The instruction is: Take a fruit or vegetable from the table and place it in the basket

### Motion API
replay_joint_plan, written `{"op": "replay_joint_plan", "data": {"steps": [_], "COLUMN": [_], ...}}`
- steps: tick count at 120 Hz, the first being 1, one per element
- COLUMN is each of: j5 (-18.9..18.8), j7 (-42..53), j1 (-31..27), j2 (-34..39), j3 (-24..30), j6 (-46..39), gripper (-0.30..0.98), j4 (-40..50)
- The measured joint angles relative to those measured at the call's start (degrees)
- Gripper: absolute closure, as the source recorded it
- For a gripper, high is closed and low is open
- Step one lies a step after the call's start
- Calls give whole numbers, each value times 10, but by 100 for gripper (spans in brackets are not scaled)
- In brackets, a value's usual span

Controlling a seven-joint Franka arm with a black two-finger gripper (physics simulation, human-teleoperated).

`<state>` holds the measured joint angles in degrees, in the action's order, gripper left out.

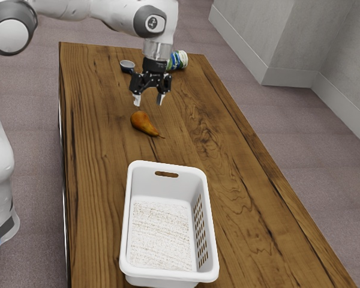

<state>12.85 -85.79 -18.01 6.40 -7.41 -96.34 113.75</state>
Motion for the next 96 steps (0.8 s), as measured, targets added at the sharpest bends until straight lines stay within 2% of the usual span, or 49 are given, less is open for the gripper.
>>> {"op": "replay_joint_plan", "data": {"steps": [30,55,71,96], "j5": [20,27,28,51], "j7": [19,30,34,31], "j1": [-2,-29,-29,-30], "j2": [49,131,116,86], "j3": [-21,-25,-22,-21], "j6": [-38,-58,-92,-146], "gripper": [0,0,0,0], "j4": [78,161,160,156]}}
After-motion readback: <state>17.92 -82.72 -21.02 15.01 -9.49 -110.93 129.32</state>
